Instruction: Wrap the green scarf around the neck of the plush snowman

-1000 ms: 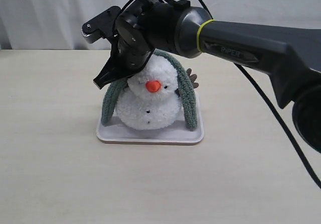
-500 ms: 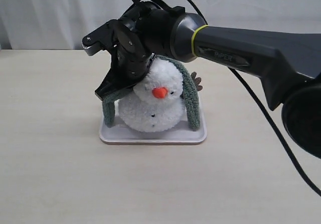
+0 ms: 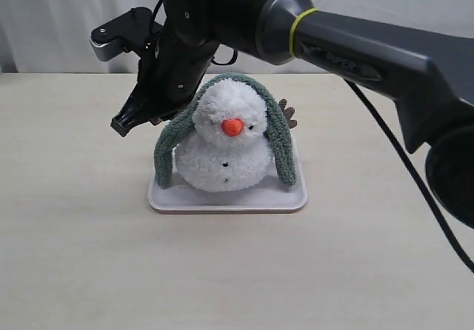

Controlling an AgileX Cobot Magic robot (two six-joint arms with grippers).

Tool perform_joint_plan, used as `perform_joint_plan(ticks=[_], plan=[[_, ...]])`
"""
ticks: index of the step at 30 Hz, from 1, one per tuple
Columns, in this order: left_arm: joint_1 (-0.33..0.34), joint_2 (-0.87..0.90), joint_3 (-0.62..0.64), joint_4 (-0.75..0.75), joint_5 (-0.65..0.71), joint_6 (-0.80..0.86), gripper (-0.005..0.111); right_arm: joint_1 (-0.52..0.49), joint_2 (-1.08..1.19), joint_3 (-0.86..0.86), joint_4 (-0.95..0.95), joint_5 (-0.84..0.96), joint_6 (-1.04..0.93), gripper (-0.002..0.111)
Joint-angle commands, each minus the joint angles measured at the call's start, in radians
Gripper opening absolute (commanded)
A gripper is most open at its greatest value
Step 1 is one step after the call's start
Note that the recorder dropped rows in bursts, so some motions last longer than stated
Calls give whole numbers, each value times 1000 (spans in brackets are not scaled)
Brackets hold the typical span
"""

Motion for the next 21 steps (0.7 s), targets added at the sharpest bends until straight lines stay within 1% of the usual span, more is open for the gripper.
perform_joint_plan(ticks=[1,4,5,7,8,9,10,12,16,21], plan=[[3,-2,3,-3,-12,-2,0,-3,-37,-9,13,31,-120,25],[3,-2,3,-3,-12,-2,0,25,-35,-7,12,103,-265,42],[3,-2,3,-3,-12,-2,0,38,-35,-5,-1,128,-316,46],[3,-2,3,-3,-10,-2,0,89,-33,26,-105,145,-435,48],[3,-2,3,-3,-10,-2,0,122,-29,48,-213,133,-494,48],[3,-2,3,-3,-10,-2,0,138,-22,55,-281,130,-506,50],[3,-2,3,-3,-10,-2,0,163,-5,62,-399,126,-506,54],[3,-2,3,-3,-10,-2,0,172,28,62,-475,131,-506,61],[3,-2,3,-3,-10,-2,0,172,82,62,-585,59,-435,62],[3,-2,3,-3,-10,-2,0,172,122,62,-631,-55,-432,62]])
